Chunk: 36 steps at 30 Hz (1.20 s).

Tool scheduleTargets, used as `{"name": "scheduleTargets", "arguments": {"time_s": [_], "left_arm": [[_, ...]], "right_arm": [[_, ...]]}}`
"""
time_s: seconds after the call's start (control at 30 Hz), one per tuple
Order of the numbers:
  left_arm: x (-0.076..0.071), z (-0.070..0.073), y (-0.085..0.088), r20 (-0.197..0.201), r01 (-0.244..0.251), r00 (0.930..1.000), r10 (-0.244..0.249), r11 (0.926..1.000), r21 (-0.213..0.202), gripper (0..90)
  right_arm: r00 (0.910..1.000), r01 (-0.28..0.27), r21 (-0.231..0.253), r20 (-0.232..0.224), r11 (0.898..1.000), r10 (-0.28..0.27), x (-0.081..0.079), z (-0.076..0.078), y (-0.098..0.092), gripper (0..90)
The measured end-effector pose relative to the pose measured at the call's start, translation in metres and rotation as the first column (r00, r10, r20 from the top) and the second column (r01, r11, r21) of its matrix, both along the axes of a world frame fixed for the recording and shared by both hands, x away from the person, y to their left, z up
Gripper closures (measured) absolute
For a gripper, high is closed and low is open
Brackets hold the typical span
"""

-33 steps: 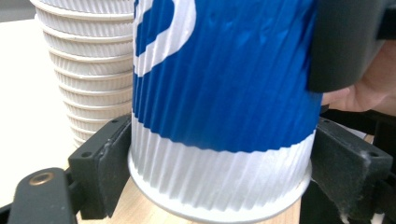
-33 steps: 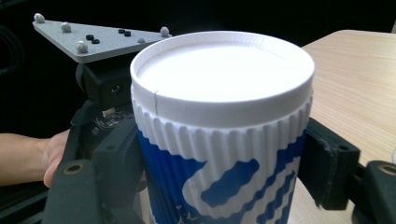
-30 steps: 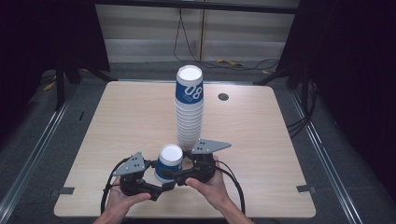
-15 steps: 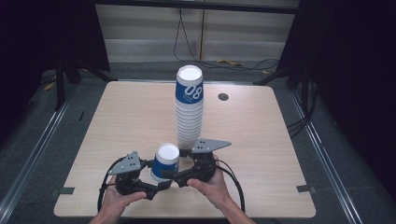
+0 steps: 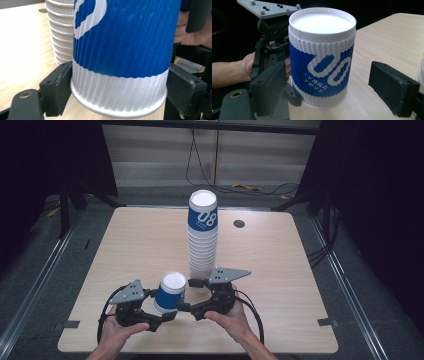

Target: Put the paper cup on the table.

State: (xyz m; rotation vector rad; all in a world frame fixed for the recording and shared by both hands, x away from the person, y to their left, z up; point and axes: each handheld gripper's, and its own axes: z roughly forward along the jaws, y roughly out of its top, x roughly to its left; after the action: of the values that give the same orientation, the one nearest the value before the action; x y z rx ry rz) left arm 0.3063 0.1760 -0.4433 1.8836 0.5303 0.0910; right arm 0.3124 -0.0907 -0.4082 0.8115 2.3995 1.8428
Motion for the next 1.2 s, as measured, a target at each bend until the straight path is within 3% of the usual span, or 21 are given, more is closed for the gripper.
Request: {"name": "scheduleTargets", "arguments": {"time_s": [0.13,0.27,0.43,0.87,1.2], "left_arm": [[0.002,0.0,0.003,-0.013,-0.008,0.9999,0.009,0.9996,0.028,16.0],[0.003,0.001,0.003,-0.022,0.007,0.9997,-0.006,0.9995,0.03,16.0],[0.002,0.004,0.002,-0.003,0.033,0.9995,-0.032,0.9985,0.045,16.0],[0.0,0.005,0.001,0.001,0.063,0.998,-0.064,0.9906,0.122,16.1],[-0.001,0.01,0.0,0.025,0.084,0.9955,-0.092,0.9721,0.219,16.5]], "right_arm": [[0.9996,0.019,0.003,0.022,1.0,-0.02,0.0,0.001,-0.003,16.3],[0.9997,0.02,-0.009,0.014,1.0,-0.019,0.0,0.0,-0.006,16.3],[0.9999,0.012,-0.013,0.007,1.0,-0.012,0.0,-0.001,-0.01,16.3],[0.9997,-0.025,-0.051,0.005,0.998,0.026,0.001,0.001,-0.013,14.7],[0.9958,-0.091,-0.12,-0.001,0.989,0.091,0.003,0.005,-0.009,13.8]]}}
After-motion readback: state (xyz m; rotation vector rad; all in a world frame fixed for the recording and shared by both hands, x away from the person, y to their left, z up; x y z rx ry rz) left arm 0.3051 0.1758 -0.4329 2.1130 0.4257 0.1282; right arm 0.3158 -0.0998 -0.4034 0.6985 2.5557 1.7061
